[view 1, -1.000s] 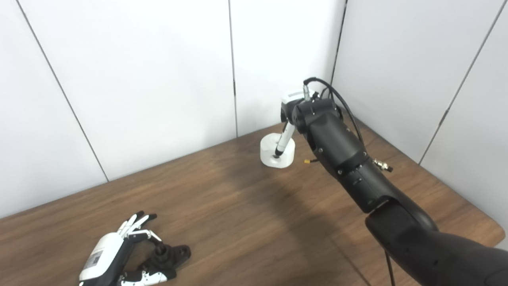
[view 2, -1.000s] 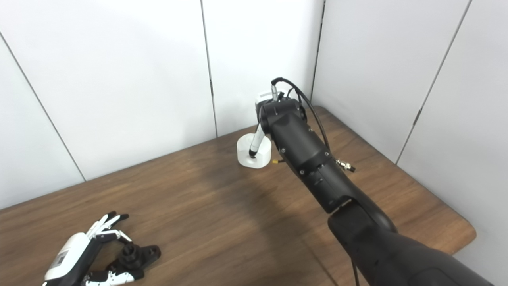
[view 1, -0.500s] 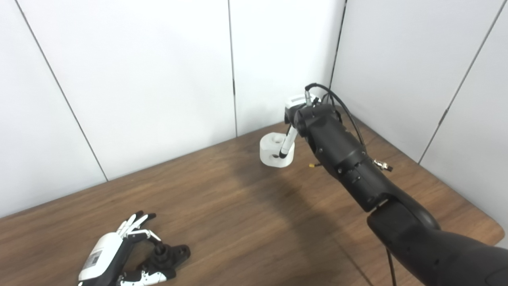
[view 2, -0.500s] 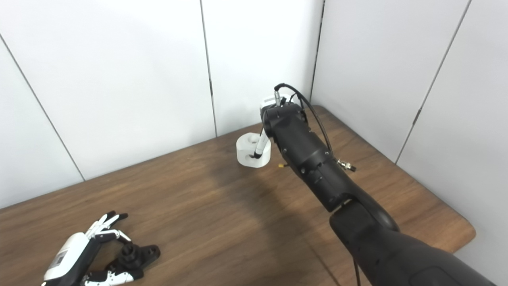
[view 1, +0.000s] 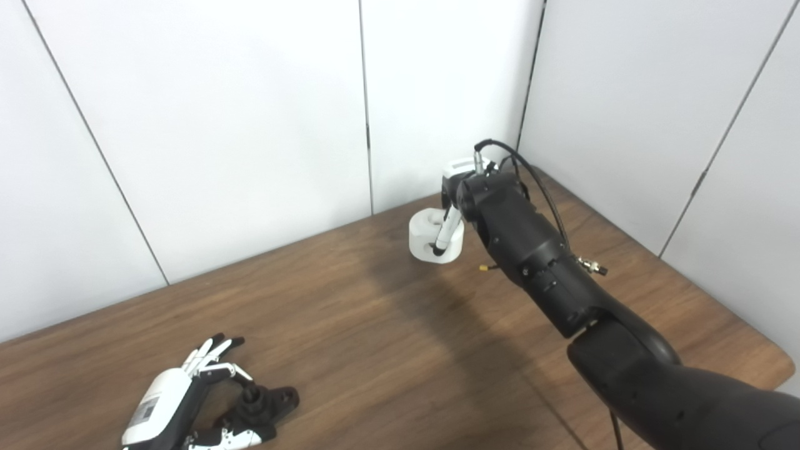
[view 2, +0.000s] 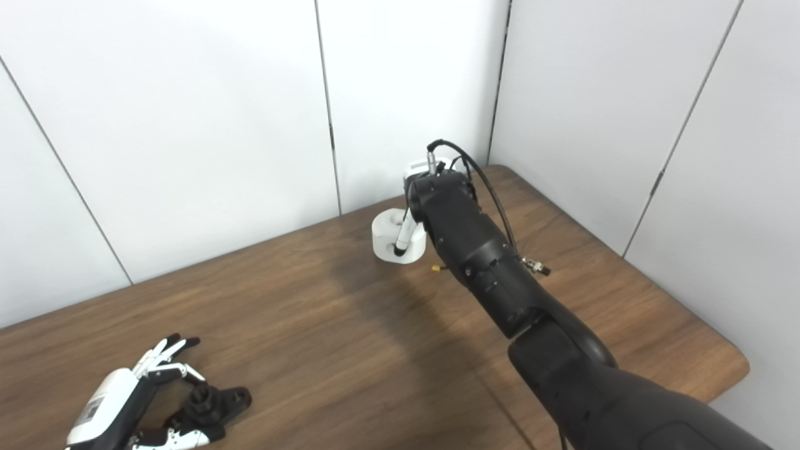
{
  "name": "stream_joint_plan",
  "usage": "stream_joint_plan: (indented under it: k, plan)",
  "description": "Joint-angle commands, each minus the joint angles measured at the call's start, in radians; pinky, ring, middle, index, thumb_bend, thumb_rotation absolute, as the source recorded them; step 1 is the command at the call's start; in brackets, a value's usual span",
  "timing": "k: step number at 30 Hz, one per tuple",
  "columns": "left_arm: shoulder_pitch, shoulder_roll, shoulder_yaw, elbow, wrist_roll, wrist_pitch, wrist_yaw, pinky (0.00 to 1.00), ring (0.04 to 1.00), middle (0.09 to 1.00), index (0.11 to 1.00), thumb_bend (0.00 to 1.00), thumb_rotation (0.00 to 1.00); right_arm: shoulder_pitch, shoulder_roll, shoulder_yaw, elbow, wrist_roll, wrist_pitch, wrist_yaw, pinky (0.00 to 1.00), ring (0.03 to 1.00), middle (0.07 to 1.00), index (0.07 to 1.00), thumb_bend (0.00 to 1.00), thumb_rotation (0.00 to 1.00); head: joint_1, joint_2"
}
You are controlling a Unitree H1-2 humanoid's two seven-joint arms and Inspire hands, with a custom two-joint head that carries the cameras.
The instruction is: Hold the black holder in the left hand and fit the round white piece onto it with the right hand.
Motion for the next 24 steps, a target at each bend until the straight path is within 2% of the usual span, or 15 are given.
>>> stream_joint_plan:
  k: [1,9,13,14,15,16,20,24]
  plan:
    - [0.079,0.038,-0.015,0.055,0.047,0.069,-0.049,1.0,1.0,0.928,0.483,0.52,0.05,-0.059,-0.022,0.002,-0.008,-0.004,0.019,-0.046,1.0,1.0,1.0,0.776,0.99,0.4,0.001,0.003]
    - [0.089,0.037,-0.012,0.036,0.046,0.077,-0.06,1.0,1.0,0.928,0.482,0.52,0.05,-0.068,-0.014,0.03,0.017,0.023,0.019,-0.066,0.97,1.0,1.0,0.747,0.98,0.42,0.01,0.012]
    - [0.092,0.037,-0.012,0.032,0.047,0.079,-0.059,1.0,1.0,0.927,0.483,0.52,0.05,-0.062,-0.01,0.035,0.018,0.042,0.019,-0.114,0.98,1.0,1.0,0.732,0.94,0.37,0.012,0.015]
    - [0.092,0.037,-0.011,0.034,0.046,0.078,-0.058,1.0,1.0,0.927,0.483,0.52,0.05,-0.057,-0.013,0.042,0.018,0.052,0.014,-0.151,0.97,0.993,0.976,0.685,0.91,0.32,0.013,0.015]
    - [0.092,0.037,-0.011,0.034,0.046,0.077,-0.057,1.0,1.0,0.927,0.483,0.52,0.05,-0.049,-0.017,0.047,0.018,0.065,0.005,-0.197,0.97,0.977,0.939,0.612,0.82,0.27,0.014,0.015]
    - [0.092,0.037,-0.012,0.034,0.047,0.077,-0.057,1.0,1.0,0.927,0.483,0.52,0.05,-0.04,-0.018,0.049,0.02,0.079,-0.004,-0.254,0.97,0.949,0.882,0.525,0.62,0.19,0.014,0.015]
    - [0.096,0.037,-0.009,0.029,0.043,0.079,-0.057,1.0,1.0,0.927,0.483,0.52,0.05,-0.009,-0.015,0.057,0.055,0.122,-0.027,-0.481,0.98,0.896,0.795,0.485,0.53,0.14,0.017,0.018]
    - [0.101,0.039,-0.006,0.018,0.039,0.082,-0.063,1.0,1.0,0.929,0.483,0.52,0.05,0.006,-0.017,0.076,0.079,0.157,-0.038,-0.609,1.0,0.881,0.773,0.483,0.52,0.14,0.024,0.025]
